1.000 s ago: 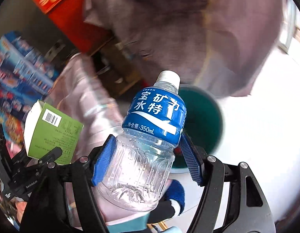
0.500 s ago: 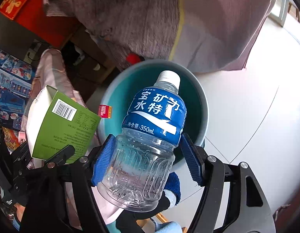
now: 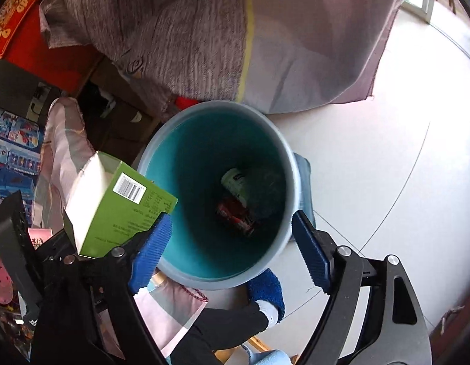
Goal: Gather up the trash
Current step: 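Carry the green box and water bottle to the teal bin and release both, then return both tools from the bin to the table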
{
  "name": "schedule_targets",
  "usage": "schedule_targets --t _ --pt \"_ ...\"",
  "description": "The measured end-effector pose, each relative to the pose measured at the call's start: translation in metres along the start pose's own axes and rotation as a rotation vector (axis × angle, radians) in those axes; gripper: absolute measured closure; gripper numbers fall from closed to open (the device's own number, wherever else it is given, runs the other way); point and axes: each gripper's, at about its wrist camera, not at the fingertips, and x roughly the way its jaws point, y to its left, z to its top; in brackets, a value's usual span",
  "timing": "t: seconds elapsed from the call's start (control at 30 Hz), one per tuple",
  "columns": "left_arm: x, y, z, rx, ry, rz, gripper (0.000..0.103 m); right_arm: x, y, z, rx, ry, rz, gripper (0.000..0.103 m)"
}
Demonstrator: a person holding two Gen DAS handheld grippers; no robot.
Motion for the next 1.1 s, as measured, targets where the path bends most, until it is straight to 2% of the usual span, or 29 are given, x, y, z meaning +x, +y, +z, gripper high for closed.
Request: schedule_targets --t 0.13,0.3,0.57,0.67,1.0,1.1 --pt "0.005 -0.003 0.0 0.009 0.017 0.008 0.035 -0.003 -0.005 0.0 0.016 -0.005 -0.011 0.024" --pt "-0.003 0.0 -0.004 -0.006 0.0 0.014 0.027 -0.007 -0.002 -0.001 0.012 -0.01 -0.026 0.02" --pt "-0.023 0.013 -0.019 -0.056 -0.026 -0.002 0.025 -0.016 0.018 -0.009 -0.004 -0.007 -0.056 0.017" --pt "-0.036 0.019 -0.029 -0.078 -0.056 0.0 0.016 -0.021 0.029 -0.014 -0.03 -0.012 -0.067 0.017" --pt "-0.091 0.045 -0.081 -0.156 -0.137 0.005 0.015 -0.043 0.089 -0.045 -0.16 -0.03 -0.078 0.017" --pt "-0.107 0.059 -0.101 -0.189 -0.156 0.016 0.013 -0.046 0.108 -0.057 -0.202 -0.035 -0.077 0.013"
